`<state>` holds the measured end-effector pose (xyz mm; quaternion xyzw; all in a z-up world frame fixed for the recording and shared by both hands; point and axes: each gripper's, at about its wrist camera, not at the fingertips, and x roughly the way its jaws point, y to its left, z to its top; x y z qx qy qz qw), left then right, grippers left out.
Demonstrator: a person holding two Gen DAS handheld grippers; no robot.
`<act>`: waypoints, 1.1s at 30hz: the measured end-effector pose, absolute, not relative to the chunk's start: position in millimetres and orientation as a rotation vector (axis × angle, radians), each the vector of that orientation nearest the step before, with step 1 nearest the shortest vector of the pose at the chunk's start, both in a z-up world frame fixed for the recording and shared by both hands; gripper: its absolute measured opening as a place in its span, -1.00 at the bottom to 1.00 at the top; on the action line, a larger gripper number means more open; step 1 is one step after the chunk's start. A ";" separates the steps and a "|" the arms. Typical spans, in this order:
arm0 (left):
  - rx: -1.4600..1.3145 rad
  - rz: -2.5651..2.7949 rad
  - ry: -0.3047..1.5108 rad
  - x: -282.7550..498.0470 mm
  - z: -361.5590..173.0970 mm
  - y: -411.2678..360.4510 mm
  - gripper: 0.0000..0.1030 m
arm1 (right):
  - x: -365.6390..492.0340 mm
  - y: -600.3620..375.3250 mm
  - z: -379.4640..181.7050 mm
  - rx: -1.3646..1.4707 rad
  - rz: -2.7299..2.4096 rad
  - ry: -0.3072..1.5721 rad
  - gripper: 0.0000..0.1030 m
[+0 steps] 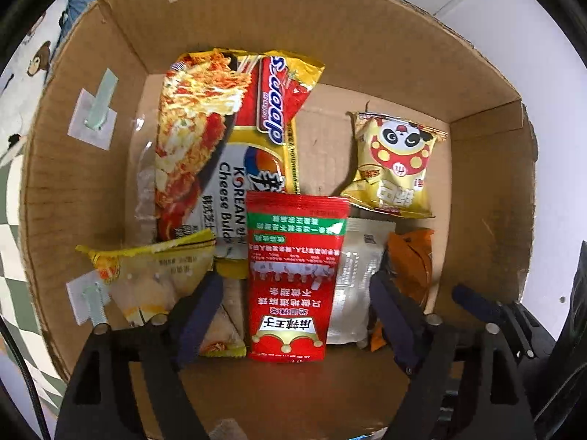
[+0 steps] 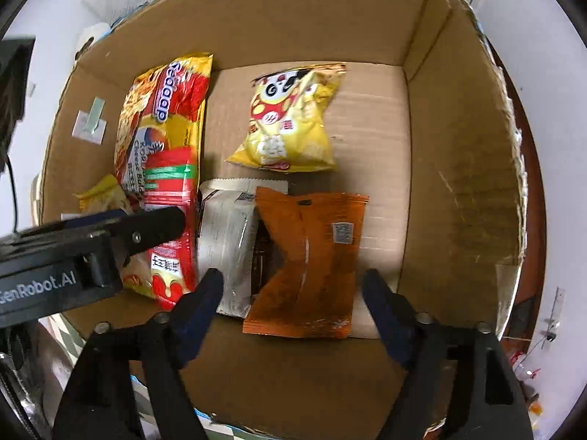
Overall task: Organize snacks
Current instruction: 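Carry both packets into the cardboard box and open both tools to release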
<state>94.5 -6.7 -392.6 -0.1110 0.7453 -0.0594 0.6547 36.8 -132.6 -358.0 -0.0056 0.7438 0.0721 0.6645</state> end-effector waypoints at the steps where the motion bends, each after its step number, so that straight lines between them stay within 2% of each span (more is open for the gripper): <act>1: -0.254 -0.134 1.687 93.4 -391.0 -5.4 0.64 | 35.7 -131.2 -358.3 -0.015 0.162 1.681 0.72; 8: -0.251 -0.122 1.626 85.0 -371.3 4.9 0.64 | 28.9 -134.9 -338.9 -0.004 0.139 1.621 0.72; 18: -0.172 -0.095 1.396 48.5 -309.9 13.1 0.64 | 11.8 -148.3 -300.2 -0.031 0.098 1.482 0.72; 33: -0.047 -0.030 1.095 -34.2 -219.9 11.6 0.64 | -59.5 -151.1 -204.3 -0.042 0.082 1.204 0.72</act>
